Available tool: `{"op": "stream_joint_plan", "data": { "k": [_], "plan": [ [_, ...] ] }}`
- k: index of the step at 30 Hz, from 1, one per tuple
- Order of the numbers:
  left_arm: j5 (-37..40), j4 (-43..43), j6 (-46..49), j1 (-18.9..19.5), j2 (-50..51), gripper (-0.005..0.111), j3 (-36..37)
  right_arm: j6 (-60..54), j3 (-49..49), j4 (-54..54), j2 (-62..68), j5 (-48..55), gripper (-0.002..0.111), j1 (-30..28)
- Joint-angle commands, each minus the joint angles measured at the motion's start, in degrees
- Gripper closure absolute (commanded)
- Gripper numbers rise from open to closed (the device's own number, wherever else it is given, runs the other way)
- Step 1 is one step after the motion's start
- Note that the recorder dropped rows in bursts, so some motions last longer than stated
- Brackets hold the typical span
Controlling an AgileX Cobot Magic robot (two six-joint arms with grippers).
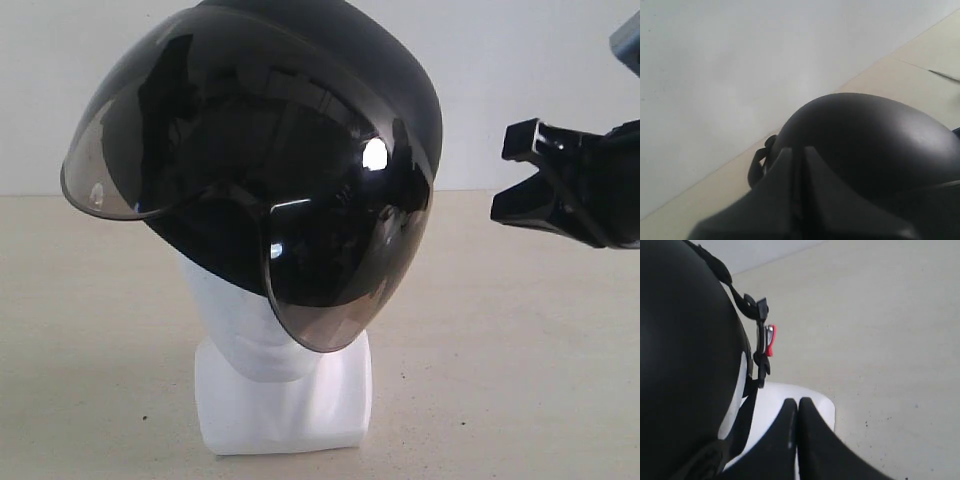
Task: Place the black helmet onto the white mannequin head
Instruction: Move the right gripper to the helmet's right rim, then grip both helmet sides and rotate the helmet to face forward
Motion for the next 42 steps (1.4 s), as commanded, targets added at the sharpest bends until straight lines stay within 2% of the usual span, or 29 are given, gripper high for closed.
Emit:
{"op": "stream_joint_plan", "data": {
  "k": [1, 6, 13, 17, 26, 34, 42],
  "plan": [
    [-0.36, 2.47, -6.13, -0.45, 0.97, 0.102, 0.07, -2.13, 0.04, 0.83, -0.78, 0.12, 0.108, -0.01],
    [2.13, 2.47, -6.90, -0.45, 2.35, 0.102, 1.75, -2.12, 0.04, 2.69, -0.90, -0.87, 0.108, -0.01],
    [1.76, 4.65, -7.57, -0.45, 2.47, 0.102, 3.74, -2.30, -0.92, 5.09, -0.65, -2.21, 0.108, -0.01],
    [-0.58, 8.03, -9.45, -0.45, 2.47, 0.102, 3.74, -2.30, -2.13, 6.00, -0.65, -2.59, 0.108, -0.01],
    [-7.02, 8.03, -9.61, -0.45, 5.49, 0.102, 3.74, -2.30, -2.13, 9.85, 4.19, -2.37, 0.108, -0.01],
    [-6.84, 8.03, -9.39, -0.45, 8.88, 0.102, 3.74, -16.51, -2.42, 24.64, 6.07, 1.05, 0.108, -0.01],
    [-5.87, 9.74, -9.39, -0.45, 9.33, 0.102, 3.74, -18.70, -6.88, 25.63, 6.07, 8.16, 0.108, -0.01]
  ]
}}
